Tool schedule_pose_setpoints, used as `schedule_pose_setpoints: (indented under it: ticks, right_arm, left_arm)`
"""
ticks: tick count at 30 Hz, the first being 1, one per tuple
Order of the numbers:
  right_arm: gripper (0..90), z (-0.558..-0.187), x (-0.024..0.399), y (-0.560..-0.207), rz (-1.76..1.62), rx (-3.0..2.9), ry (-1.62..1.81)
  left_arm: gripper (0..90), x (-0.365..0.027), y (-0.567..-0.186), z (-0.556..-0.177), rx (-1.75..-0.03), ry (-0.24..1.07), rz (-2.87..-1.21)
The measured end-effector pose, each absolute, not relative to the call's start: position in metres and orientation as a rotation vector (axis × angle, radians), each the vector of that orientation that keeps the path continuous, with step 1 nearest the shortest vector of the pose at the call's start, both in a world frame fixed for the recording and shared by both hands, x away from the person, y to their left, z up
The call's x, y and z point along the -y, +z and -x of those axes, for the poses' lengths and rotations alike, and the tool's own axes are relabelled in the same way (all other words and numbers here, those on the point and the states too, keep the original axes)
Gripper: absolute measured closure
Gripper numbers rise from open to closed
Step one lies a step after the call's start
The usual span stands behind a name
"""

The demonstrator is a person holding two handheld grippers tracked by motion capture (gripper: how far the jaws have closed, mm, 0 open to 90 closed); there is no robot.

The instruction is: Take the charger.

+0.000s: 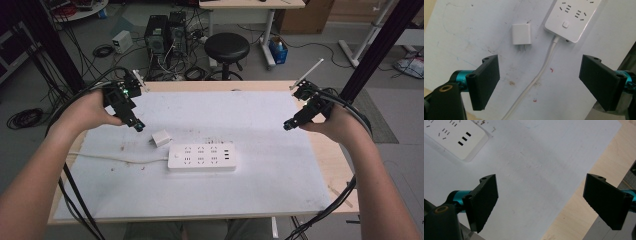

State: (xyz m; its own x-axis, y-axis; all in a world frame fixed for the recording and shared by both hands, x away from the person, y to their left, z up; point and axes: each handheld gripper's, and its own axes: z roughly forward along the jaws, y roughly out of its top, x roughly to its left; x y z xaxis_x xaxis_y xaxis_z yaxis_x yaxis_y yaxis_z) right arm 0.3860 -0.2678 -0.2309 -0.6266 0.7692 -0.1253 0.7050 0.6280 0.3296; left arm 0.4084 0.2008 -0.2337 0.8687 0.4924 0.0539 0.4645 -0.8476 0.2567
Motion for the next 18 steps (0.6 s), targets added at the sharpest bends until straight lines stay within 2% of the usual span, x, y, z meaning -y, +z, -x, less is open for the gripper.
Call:
schedule_pose_setpoints:
  ticks: [18]
  right_arm:
    - [12.2, -0.394, 0.268, -0.234, -1.159, -2.61, 0.345]
  left_arm:
    - [16.8, -0.206, -0.254, -0.423, -0.791, 0.124, -2.787]
